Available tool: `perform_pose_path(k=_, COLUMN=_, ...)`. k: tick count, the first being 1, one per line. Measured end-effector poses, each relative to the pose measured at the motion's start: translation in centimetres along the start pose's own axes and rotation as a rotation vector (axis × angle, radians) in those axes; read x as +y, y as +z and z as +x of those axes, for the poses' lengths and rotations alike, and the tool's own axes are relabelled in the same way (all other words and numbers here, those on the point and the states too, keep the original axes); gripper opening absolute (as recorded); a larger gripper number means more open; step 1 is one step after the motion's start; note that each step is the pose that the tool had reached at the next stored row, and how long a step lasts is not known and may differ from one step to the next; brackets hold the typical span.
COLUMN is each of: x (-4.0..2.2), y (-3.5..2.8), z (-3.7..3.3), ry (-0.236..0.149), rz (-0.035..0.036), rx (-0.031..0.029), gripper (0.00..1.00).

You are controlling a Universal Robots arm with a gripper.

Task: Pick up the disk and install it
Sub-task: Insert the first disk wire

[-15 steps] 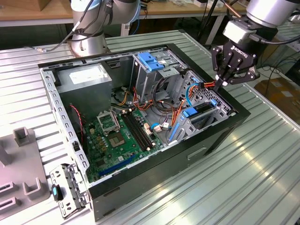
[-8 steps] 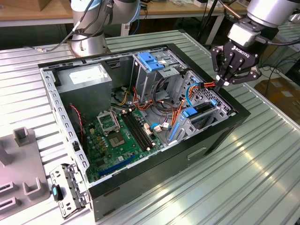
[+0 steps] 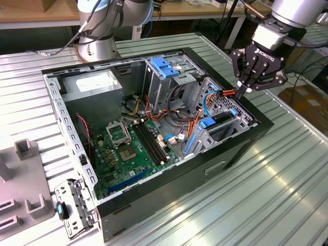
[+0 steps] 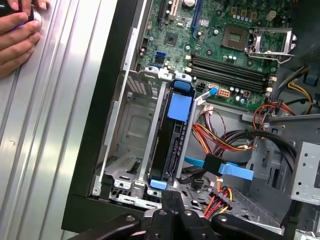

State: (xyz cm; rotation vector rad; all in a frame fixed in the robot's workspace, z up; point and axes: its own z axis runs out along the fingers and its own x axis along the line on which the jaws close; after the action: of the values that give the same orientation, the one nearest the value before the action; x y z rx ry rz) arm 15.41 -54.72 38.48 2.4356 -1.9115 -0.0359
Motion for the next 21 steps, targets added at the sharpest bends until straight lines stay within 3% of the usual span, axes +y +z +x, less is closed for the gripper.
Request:
perform_pose_path(k=5, x=-0.23, y=0.0, z=0.02, ry=-0.054, rz=0.0005, rx=0.0027, gripper=0.11)
perform_pose_path(k=9, x=-0.84, y=-0.01, z=-0.29, ry=-0.067, rz=0.0007, rx=0.0034, gripper=0.11)
perform_pose_path(k=19, x=-1.34, y=0.08, z=-0.71, ry=-0.135, rz=0.0013, rx=0.0067, gripper=0.11)
perform_pose_path(k=21, x=-1.52, y=0.11, z=-0.91, ry=-0.148, rz=0.0015, rx=0.0075, gripper=0.17)
